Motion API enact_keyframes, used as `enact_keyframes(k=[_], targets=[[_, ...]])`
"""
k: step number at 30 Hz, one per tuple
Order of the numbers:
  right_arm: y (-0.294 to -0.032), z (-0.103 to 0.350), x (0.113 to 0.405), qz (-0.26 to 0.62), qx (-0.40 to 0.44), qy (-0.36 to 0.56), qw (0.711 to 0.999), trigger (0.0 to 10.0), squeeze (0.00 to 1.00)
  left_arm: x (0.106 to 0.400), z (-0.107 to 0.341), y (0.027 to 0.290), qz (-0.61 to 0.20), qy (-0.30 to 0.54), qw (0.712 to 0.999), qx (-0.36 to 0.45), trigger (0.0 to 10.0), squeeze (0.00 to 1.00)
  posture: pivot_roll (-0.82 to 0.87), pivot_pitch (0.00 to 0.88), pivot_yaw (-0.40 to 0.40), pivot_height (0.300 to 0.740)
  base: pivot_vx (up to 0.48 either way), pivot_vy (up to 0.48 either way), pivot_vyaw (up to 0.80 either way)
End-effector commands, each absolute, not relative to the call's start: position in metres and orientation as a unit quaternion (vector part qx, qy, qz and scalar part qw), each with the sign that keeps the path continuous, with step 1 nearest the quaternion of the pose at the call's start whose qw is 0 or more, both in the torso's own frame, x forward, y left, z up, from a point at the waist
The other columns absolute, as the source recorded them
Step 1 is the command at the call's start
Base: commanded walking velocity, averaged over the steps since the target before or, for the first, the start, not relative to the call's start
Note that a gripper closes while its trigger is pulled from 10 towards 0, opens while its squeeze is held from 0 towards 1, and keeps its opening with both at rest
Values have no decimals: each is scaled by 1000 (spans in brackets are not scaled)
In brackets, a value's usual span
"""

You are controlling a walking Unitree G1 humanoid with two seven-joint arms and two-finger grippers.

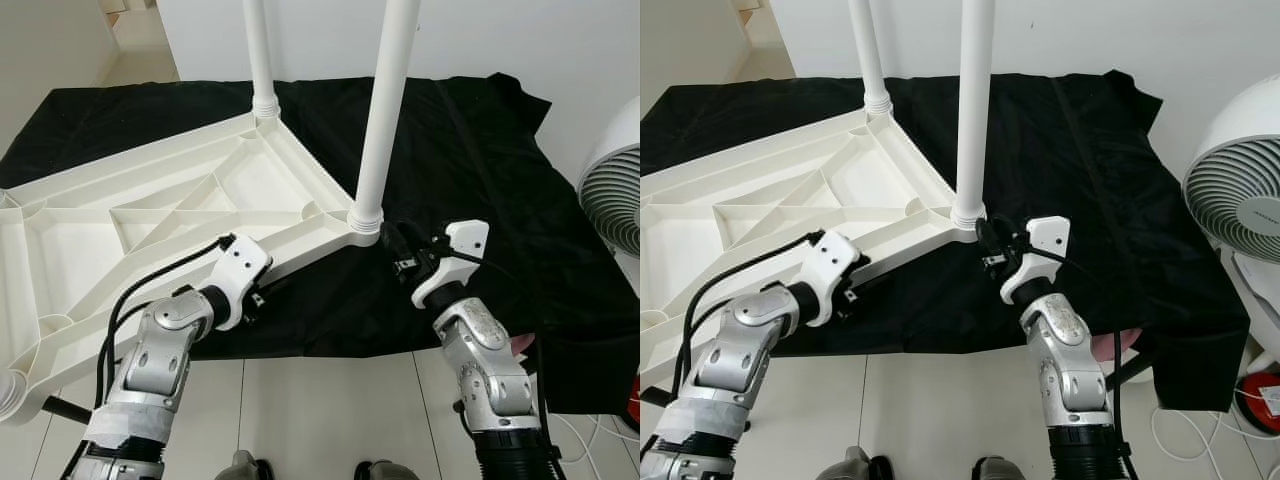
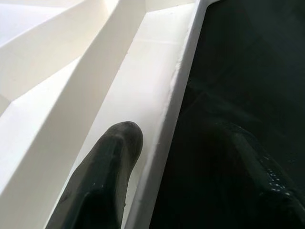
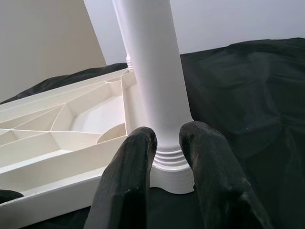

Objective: Building children table

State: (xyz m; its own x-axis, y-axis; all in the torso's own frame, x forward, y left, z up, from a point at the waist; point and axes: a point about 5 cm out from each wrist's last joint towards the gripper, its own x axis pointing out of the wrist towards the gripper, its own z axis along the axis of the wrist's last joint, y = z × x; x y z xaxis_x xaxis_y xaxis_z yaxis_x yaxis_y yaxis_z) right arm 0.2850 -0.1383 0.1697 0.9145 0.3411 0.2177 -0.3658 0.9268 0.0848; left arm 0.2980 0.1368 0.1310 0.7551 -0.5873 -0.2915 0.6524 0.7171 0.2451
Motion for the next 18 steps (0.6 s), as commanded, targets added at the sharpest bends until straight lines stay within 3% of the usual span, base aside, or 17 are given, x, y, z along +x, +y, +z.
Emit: enact_keyframes(k=[1,18], targets=[[-136,167,284,183,65,-93,977,10000,0,308,130,153,-181,86,963,183,10000,0,-106,104,74,740,0,0,0],[-128,164,280,194,64,-83,975,10000,0,312,118,162,-141,124,967,172,10000,0,-109,91,73,740,0,0,0]])
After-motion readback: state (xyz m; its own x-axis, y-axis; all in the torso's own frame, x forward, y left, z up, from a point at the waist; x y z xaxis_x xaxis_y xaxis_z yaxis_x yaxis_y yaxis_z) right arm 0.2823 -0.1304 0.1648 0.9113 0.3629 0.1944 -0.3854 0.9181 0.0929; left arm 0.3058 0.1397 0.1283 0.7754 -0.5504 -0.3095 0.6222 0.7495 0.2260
